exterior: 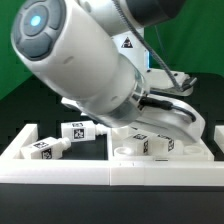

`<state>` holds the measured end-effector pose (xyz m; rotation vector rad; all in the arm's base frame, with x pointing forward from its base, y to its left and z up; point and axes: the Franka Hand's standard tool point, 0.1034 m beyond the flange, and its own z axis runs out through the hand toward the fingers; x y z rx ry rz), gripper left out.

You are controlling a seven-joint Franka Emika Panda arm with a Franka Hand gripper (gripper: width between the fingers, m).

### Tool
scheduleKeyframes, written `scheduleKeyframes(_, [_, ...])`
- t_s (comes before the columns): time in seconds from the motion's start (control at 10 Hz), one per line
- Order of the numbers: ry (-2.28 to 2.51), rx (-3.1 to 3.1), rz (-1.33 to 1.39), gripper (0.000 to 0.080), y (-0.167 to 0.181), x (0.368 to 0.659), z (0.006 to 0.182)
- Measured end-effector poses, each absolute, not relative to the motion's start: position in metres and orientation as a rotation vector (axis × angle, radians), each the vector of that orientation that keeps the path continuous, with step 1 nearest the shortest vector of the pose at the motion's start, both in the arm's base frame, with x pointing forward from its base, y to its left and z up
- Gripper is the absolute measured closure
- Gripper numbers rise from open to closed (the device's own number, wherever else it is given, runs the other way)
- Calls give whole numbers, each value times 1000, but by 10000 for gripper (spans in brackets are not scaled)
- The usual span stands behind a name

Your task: Assemble one leg

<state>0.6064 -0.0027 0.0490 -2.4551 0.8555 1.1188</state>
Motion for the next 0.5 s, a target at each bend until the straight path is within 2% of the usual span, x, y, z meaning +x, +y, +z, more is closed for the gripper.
scheduleKeyframes(0.1, [844,-2463,1088,158,-6,612,50])
scheduleKeyframes(0.5, [847,-2469,1086,151,-6,610,45])
